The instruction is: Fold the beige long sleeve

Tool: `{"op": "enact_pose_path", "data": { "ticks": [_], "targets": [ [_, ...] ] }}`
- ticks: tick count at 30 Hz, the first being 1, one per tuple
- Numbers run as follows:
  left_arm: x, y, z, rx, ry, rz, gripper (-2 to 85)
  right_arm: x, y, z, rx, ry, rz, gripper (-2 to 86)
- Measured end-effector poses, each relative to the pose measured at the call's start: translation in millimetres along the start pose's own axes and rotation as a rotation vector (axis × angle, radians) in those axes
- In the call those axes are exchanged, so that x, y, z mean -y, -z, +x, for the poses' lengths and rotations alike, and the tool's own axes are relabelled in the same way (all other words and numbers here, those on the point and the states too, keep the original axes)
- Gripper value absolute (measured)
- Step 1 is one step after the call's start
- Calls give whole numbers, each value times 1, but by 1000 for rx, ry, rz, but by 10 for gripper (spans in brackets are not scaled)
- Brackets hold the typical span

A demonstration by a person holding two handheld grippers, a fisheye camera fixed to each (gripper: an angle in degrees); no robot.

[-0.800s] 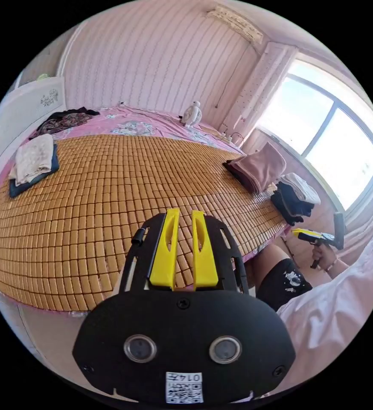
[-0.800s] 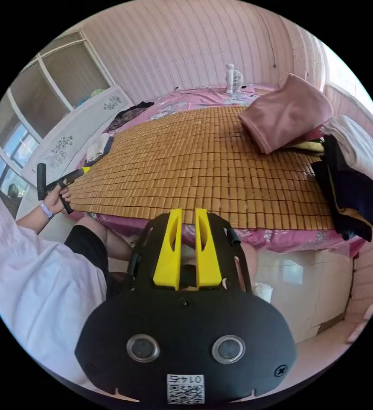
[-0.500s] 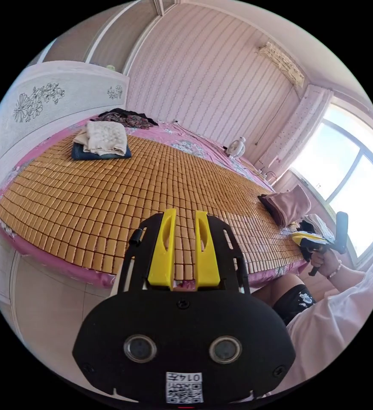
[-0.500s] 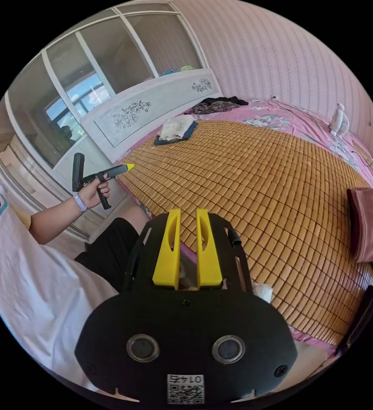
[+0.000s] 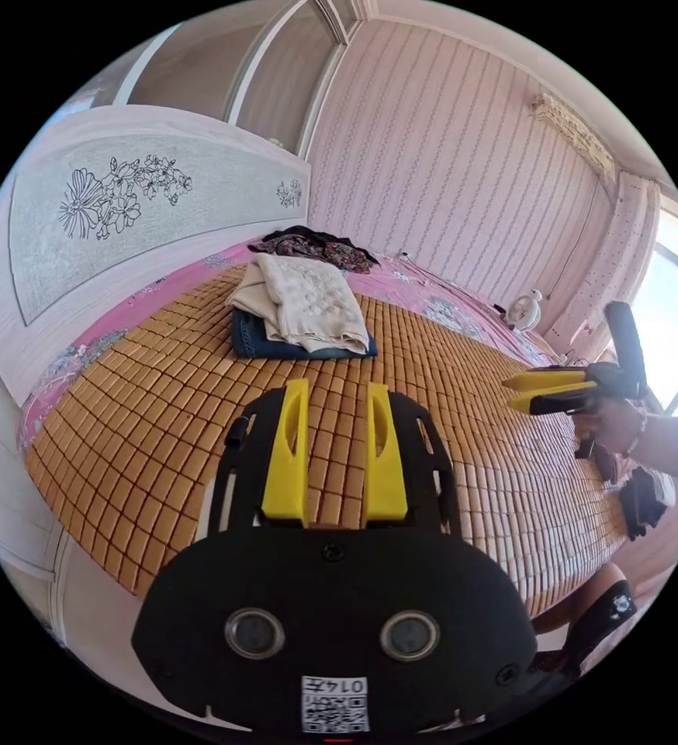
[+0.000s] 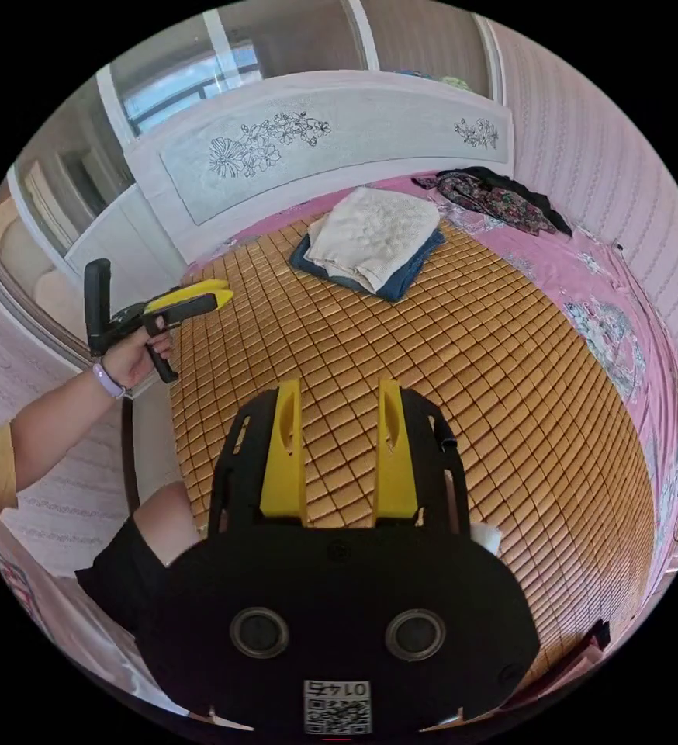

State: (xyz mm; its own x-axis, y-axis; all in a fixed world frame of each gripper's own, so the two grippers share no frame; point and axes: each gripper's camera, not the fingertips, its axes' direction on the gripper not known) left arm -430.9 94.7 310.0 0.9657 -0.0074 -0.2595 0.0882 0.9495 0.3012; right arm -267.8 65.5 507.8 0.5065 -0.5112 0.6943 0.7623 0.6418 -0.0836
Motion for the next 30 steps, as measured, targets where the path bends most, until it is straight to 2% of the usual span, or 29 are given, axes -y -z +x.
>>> {"op": "enact_pose_path", "data": {
  "ticks": [7, 11, 15, 18, 21, 23, 25, 27, 30],
  "targets": [
    [68, -73, -27, 81, 12, 4, 117, 117, -108, 40, 2, -108, 10, 141],
    [100, -113, -37, 186, 36, -84, 83, 152, -145, 54, 23, -152, -50, 111],
    [116, -116, -38, 219, 77, -165, 14, 159, -137, 69, 97, -159, -56, 30],
    [121, -75, -20, 157, 24, -64, -4, 153, -98, 73, 137, -101, 34, 14],
    [105, -2, 17, 30, -127, 71, -8, 122, -48, 64, 173, -24, 97, 7],
    [73, 42, 41, -85, -183, 83, -9, 60, -19, 45, 197, 24, 85, 4],
    [25, 75, 63, -211, -156, 44, -9, -5, -8, 26, 148, 48, 34, 4],
    [-49, 100, 93, -320, -63, -69, -9, -82, -13, 12, 120, -9, -61, 4],
    [-125, 116, 129, -383, 47, -201, -8, -201, -26, -1, 100, -218, -258, 3]
  ]
}}
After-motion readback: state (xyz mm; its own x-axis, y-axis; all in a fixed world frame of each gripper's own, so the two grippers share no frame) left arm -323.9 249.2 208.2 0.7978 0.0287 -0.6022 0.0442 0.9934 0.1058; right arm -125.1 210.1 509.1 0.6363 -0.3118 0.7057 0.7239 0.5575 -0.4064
